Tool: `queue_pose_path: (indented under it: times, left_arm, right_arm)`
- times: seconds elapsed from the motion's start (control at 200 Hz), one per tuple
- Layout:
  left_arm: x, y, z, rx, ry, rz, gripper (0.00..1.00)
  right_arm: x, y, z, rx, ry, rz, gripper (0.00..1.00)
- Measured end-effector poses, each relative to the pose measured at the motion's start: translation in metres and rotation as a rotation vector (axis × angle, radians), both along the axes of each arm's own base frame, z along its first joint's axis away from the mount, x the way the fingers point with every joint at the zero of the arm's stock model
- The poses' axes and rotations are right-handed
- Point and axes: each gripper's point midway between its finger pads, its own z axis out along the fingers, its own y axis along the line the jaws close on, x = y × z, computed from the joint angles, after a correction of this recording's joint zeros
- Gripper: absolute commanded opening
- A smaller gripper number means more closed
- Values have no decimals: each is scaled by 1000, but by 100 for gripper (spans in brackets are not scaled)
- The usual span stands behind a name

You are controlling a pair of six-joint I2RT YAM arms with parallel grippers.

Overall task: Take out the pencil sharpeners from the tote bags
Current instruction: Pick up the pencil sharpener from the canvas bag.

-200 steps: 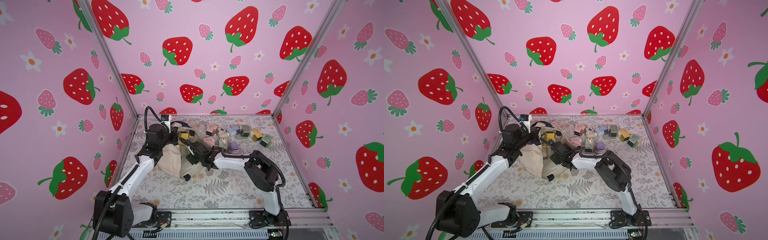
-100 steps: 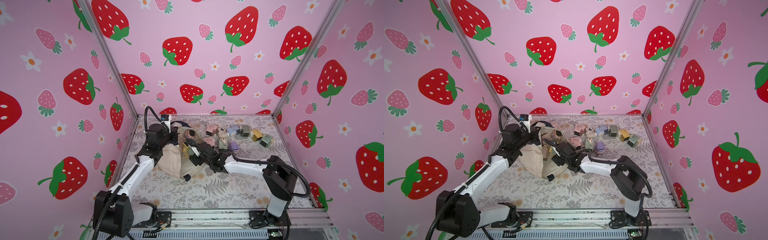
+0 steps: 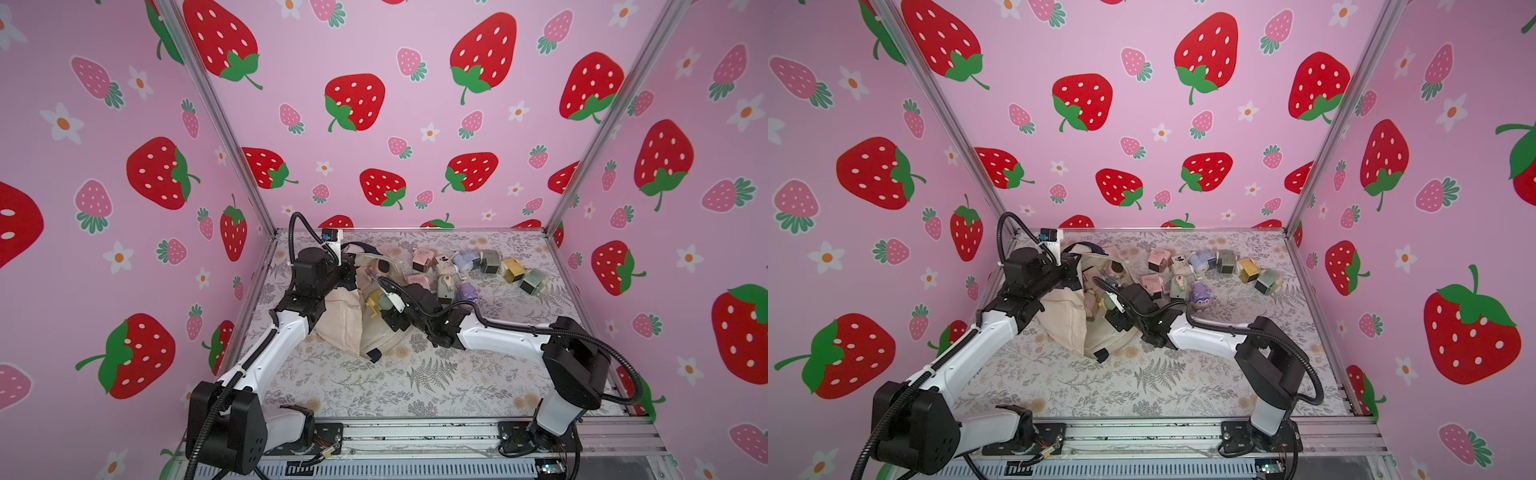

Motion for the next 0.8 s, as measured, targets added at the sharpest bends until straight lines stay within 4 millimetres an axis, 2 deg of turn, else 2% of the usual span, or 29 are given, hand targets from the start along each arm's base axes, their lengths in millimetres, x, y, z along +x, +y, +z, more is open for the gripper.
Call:
queue_pose_path:
  times: [0.095, 0.27, 0.38, 0.62, 0.715, 0.8]
  left_arm:
    - [0, 0, 0, 0, 0, 0, 0]
    - [0, 0, 0, 0, 0, 0, 0]
    - [0, 0, 0, 0, 0, 0, 0]
    - [0, 0, 0, 0, 0, 0, 0]
    - [0, 0, 0, 0, 0, 0, 0]
    - [0, 0, 0, 0, 0, 0, 0]
  right_arm:
    - [5, 5, -13, -13, 22, -6, 70]
    - [12, 8, -49, -58, 76, -12, 67]
    - [13, 7, -54, -57, 99, -9, 66]
    - [11, 0, -36, -8, 103, 6, 65]
    - [8, -14, -14, 22, 77, -8, 64]
    - [9, -32, 13, 58, 31, -47, 64]
